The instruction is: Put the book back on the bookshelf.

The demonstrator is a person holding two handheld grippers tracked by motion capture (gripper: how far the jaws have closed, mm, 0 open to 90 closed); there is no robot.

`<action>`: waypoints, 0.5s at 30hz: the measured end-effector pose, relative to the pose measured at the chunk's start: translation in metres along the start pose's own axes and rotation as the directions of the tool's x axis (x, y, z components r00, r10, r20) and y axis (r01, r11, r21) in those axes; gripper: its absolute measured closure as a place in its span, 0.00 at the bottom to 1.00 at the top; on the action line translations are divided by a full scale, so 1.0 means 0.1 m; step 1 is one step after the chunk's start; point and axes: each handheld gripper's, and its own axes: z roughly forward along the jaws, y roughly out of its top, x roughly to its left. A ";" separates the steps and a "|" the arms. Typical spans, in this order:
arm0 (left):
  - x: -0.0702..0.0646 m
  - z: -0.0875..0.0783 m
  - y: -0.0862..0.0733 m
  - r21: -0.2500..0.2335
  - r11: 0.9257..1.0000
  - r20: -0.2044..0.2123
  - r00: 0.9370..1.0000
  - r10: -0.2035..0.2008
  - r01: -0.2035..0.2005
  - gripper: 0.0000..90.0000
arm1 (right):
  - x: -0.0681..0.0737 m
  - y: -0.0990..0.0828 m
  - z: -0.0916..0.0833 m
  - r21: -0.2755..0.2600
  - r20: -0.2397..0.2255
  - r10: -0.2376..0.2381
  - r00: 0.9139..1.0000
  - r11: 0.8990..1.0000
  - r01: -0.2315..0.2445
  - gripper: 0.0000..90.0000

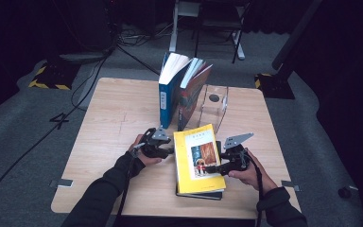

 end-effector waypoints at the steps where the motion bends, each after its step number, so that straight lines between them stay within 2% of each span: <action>1: 0.02 0.00 0.00 -0.008 1.000 0.007 1.000 -0.005 0.005 0.63 | -0.02 0.00 0.01 -0.006 -0.011 0.004 1.000 1.000 -0.004 0.62; 3: 0.04 0.01 0.02 -0.004 1.000 0.024 1.000 -0.014 0.014 0.65 | -0.02 -0.01 0.00 -0.030 -0.024 -0.011 1.000 0.999 0.010 0.69; 7: 0.04 -0.06 0.12 -0.047 0.999 0.042 0.999 -0.003 0.005 0.68 | 0.03 -0.03 -0.10 -0.087 -0.015 -0.066 0.998 0.994 0.064 0.74; 11: 0.02 -0.16 0.30 -0.075 0.997 0.080 0.997 -0.006 0.012 0.73 | 0.13 -0.06 -0.21 -0.145 0.026 -0.120 0.992 0.982 0.122 0.75; 15: -0.04 -0.27 0.50 -0.067 0.997 0.083 0.996 0.036 -0.031 0.79 | 0.25 -0.06 -0.33 -0.173 0.083 -0.179 0.980 0.966 0.191 0.75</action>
